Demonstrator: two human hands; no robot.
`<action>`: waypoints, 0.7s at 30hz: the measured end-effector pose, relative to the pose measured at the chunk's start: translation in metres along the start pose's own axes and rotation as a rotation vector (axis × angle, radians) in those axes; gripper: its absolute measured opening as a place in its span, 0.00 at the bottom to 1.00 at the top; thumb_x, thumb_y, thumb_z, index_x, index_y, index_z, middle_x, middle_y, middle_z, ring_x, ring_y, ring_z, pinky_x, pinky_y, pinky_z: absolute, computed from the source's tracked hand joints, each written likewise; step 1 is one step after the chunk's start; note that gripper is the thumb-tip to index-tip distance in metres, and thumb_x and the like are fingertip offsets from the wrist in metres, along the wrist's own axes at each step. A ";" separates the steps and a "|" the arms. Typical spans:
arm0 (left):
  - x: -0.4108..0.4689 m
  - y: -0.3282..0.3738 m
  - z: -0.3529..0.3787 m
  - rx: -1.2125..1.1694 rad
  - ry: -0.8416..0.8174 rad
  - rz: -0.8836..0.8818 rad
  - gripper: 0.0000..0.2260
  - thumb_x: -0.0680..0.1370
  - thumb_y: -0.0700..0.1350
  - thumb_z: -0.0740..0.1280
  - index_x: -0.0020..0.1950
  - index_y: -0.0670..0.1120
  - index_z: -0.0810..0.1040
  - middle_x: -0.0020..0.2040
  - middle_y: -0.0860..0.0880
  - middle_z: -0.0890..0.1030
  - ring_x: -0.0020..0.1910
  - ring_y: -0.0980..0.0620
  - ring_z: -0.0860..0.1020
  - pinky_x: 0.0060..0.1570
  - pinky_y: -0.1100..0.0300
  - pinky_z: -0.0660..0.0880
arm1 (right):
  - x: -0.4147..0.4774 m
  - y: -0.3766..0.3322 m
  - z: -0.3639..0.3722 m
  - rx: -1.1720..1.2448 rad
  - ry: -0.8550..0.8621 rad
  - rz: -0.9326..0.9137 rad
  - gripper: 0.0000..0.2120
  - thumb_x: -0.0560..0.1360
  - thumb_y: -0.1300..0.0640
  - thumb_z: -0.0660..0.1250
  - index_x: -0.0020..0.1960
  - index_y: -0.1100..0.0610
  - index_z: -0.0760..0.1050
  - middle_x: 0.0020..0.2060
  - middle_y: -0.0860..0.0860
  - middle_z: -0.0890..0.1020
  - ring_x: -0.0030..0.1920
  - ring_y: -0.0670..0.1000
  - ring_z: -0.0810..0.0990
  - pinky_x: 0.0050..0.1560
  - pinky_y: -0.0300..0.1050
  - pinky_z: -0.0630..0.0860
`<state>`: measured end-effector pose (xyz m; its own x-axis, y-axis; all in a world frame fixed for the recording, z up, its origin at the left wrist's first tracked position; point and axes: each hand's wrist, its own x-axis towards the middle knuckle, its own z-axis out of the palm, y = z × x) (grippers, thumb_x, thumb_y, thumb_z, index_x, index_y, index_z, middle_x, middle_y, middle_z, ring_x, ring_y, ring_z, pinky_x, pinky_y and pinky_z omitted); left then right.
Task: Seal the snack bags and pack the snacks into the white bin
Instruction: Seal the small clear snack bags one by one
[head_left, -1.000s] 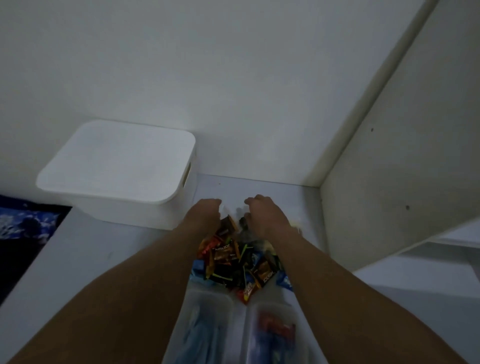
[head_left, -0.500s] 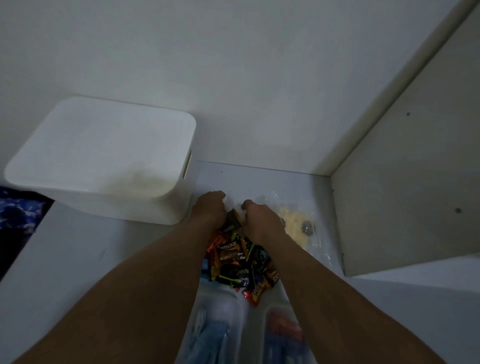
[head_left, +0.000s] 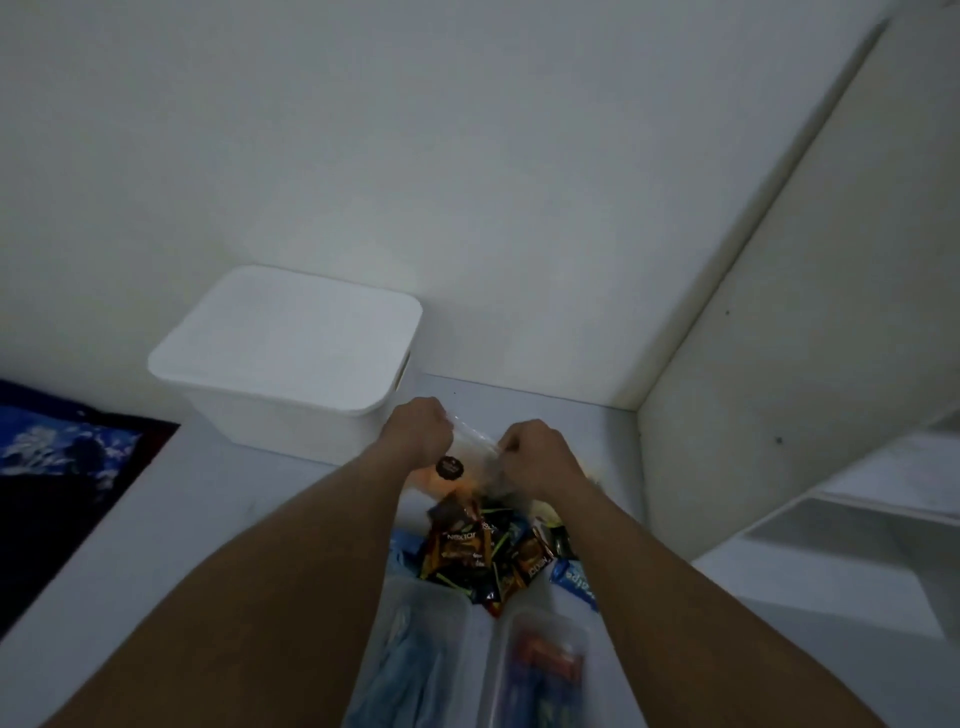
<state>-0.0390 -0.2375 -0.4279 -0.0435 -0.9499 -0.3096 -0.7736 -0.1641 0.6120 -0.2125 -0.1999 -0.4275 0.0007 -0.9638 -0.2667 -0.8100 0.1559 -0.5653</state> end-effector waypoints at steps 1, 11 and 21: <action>-0.008 0.001 -0.006 -0.002 -0.017 0.002 0.12 0.77 0.42 0.63 0.57 0.42 0.80 0.59 0.43 0.81 0.58 0.43 0.78 0.58 0.54 0.75 | -0.007 -0.003 -0.006 0.025 0.006 -0.004 0.08 0.72 0.65 0.64 0.44 0.58 0.82 0.44 0.52 0.83 0.43 0.51 0.81 0.43 0.44 0.79; -0.055 0.020 -0.053 -0.129 -0.067 0.093 0.06 0.72 0.49 0.73 0.44 0.47 0.82 0.45 0.47 0.84 0.47 0.48 0.80 0.43 0.61 0.74 | -0.048 -0.041 -0.052 0.124 0.128 -0.080 0.07 0.77 0.59 0.65 0.43 0.53 0.80 0.44 0.50 0.82 0.45 0.50 0.79 0.42 0.40 0.72; -0.076 0.056 -0.104 -0.318 -0.069 0.246 0.07 0.73 0.44 0.75 0.48 0.43 0.85 0.43 0.44 0.86 0.39 0.52 0.82 0.27 0.69 0.70 | -0.067 -0.081 -0.092 0.201 0.275 -0.133 0.03 0.76 0.57 0.71 0.44 0.54 0.82 0.41 0.48 0.83 0.43 0.46 0.79 0.43 0.40 0.73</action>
<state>-0.0135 -0.2021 -0.2948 -0.2538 -0.9527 -0.1671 -0.5010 -0.0183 0.8653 -0.2009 -0.1674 -0.2917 -0.0818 -0.9964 0.0240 -0.6819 0.0384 -0.7304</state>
